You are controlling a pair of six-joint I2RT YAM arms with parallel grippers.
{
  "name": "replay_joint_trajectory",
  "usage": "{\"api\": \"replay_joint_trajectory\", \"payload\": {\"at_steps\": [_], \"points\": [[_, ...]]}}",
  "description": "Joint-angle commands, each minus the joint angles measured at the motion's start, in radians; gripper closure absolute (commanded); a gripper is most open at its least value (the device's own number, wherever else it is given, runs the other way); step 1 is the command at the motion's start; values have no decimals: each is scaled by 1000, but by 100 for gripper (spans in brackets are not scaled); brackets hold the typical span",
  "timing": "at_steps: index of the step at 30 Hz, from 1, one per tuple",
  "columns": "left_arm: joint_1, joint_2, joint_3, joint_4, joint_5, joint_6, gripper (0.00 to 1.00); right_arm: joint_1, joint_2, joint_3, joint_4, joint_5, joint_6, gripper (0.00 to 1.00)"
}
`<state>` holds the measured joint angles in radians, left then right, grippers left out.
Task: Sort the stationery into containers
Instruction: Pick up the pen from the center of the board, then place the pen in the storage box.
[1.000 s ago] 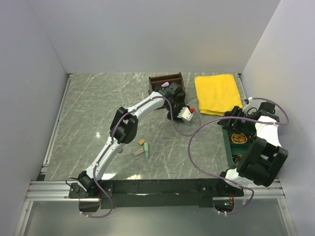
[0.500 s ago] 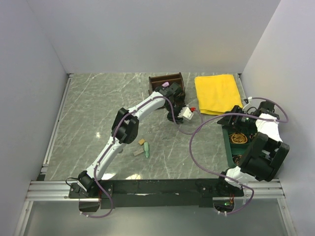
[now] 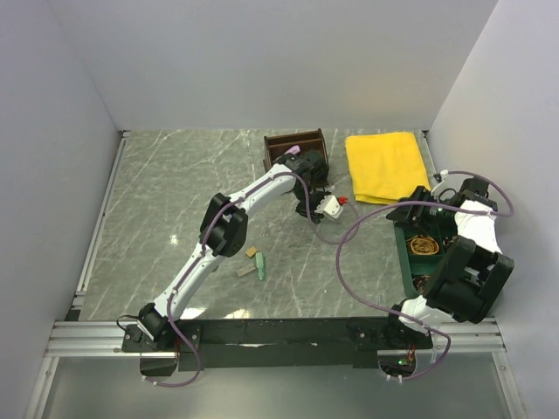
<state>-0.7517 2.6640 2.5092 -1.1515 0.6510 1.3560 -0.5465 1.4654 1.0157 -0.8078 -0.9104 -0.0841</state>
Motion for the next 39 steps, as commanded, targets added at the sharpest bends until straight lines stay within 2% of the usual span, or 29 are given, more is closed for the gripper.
{"api": "replay_joint_trajectory", "payload": {"at_steps": [1,3,5,9,12,16,22,23,24,27,28,29,31,39], "points": [[-35,65,-52,-180,-116,57,66,5,-65,27,-28,-16,-37,41],[-44,65,-64,-175,-137,58,68,3,-69,21,-37,-16,-45,42],[-57,60,-81,-175,-146,80,75,3,-71,24,-51,-16,-60,44],[-77,19,-104,-159,-103,55,90,5,-89,61,-102,-16,-92,46],[-80,-45,-133,-130,-53,46,98,3,-109,95,-138,-15,-111,47],[-74,-266,-345,30,36,-32,99,3,-148,135,-192,-10,-144,47],[-67,-521,-530,292,182,-207,99,3,-214,130,-243,11,-178,48],[-66,-544,-552,338,193,-281,99,3,-223,129,-248,13,-178,48],[-58,-567,-572,460,208,-329,99,3,-229,129,-254,13,-178,48],[-23,-645,-663,646,243,-506,99,5,-254,141,-254,22,-171,48],[-9,-685,-731,818,275,-567,99,5,-260,147,-252,24,-167,48],[5,-699,-759,890,289,-668,99,3,-272,149,-249,33,-164,49],[34,-717,-788,1007,302,-727,99,3,-284,153,-237,39,-148,49],[146,-655,-739,1187,397,-802,99,13,-346,110,-150,68,-68,49]]}}
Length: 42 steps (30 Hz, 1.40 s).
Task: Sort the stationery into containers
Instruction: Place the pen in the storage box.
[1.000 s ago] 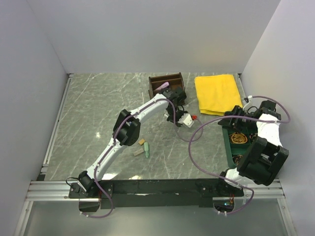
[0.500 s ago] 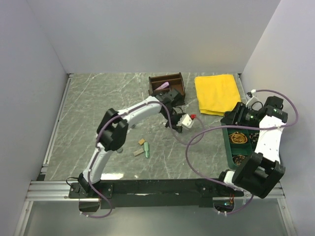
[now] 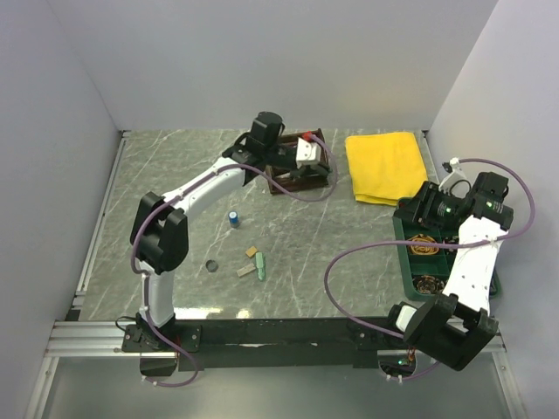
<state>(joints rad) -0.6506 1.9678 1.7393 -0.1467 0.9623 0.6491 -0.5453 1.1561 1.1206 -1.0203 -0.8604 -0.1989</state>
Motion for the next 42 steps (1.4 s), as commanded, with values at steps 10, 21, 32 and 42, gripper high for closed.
{"api": "replay_joint_trajectory", "payload": {"at_steps": [10,21,32,42], "points": [[154,174,40,435,191,-218,99,12,-35,16,65,83,62,50],[200,252,-42,706,263,-345,99,12,-75,-21,63,165,64,50],[259,282,-109,791,271,-339,99,11,-79,-47,80,192,91,50],[276,321,-124,776,227,-289,87,11,-76,-56,88,198,96,50]]}}
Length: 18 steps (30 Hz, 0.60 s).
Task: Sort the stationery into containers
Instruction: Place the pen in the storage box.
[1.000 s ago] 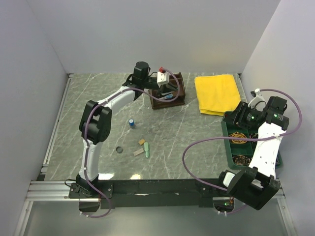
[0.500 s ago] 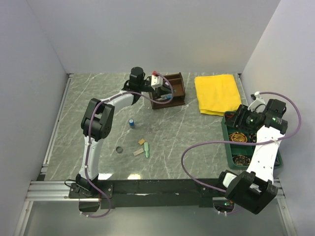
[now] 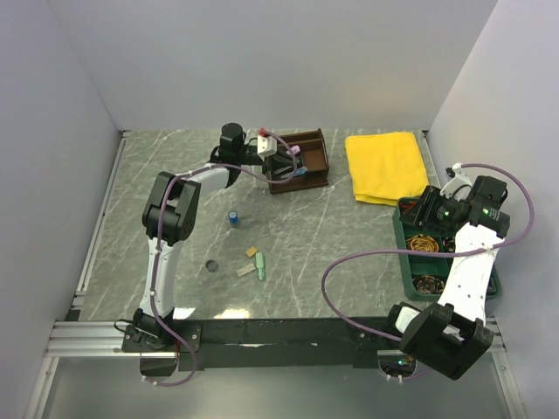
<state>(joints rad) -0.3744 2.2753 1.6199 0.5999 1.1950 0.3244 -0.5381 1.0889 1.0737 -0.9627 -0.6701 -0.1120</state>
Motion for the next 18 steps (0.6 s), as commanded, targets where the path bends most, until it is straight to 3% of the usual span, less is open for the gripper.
{"api": "replay_joint_trajectory", "payload": {"at_steps": [1,6,18], "points": [[0,15,-6,29,-11,42,85,4,-12,-14,28,6,8,50],[2,7,-49,101,-32,36,70,4,-23,-17,28,7,6,50],[2,-117,-147,301,-60,-73,55,6,-43,-4,12,-26,2,50]]}}
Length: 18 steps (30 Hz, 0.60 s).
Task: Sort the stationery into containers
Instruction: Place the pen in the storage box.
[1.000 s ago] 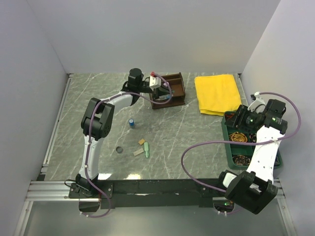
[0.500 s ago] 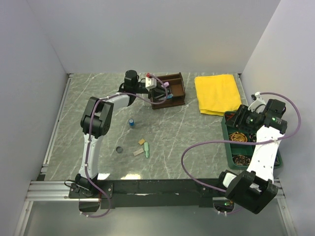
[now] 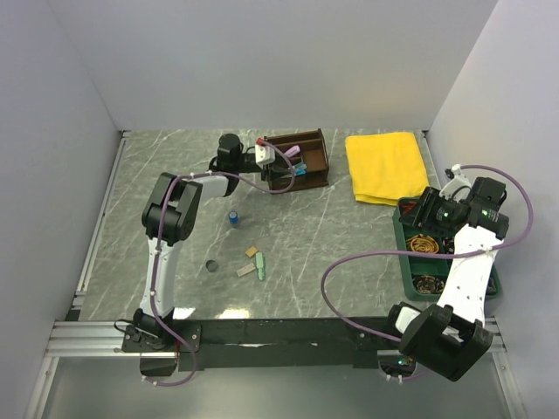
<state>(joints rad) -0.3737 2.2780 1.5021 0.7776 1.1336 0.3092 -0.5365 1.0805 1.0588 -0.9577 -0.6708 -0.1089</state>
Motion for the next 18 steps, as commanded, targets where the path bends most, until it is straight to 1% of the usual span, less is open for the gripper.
{"api": "replay_joint_trajectory", "payload": {"at_steps": [1,3,4,5,6,7,8,9,10,11,12,13,14,15,16,17,18], "points": [[1,-144,-39,103,-1,-67,55,4,-39,15,5,-30,-2,50],[-1,-242,-77,33,-12,-55,52,9,-42,23,8,-42,12,50],[-1,-282,-92,-118,-21,-15,51,12,-45,36,10,-47,18,49],[-5,-372,-120,-212,-38,22,50,18,-47,43,10,-50,24,49],[-10,-417,-134,-336,-72,62,49,23,-48,52,13,-53,35,47],[-19,-461,-146,-441,-171,105,48,30,-53,64,16,-49,43,46],[-31,-538,-163,-651,-199,116,46,47,-54,72,28,-43,54,45],[-37,-573,-172,-744,-228,125,45,58,-59,79,33,-35,57,44],[-45,-607,-186,-812,-335,88,44,76,-62,96,37,-27,55,43],[-57,-667,-213,-927,-372,41,43,128,-68,104,45,-23,32,41],[-57,-693,-226,-977,-379,-48,43,171,-80,112,53,-4,12,40],[-57,-719,-239,-1026,-400,-92,43,212,-86,119,56,11,-7,38],[-57,-760,-271,-1061,-464,-145,43,255,-93,119,68,26,-46,38],[-57,-779,-284,-1130,-503,-250,43,339,-103,118,76,46,-60,37],[-57,-794,-302,-1164,-543,-290,43,369,-105,115,82,71,-70,37],[-57,-819,-309,-1199,-625,-306,43,397,-106,115,94,80,-69,37],[-57,-831,-313,-1263,-674,-397,43,424,-99,116,100,89,-52,37]]}}
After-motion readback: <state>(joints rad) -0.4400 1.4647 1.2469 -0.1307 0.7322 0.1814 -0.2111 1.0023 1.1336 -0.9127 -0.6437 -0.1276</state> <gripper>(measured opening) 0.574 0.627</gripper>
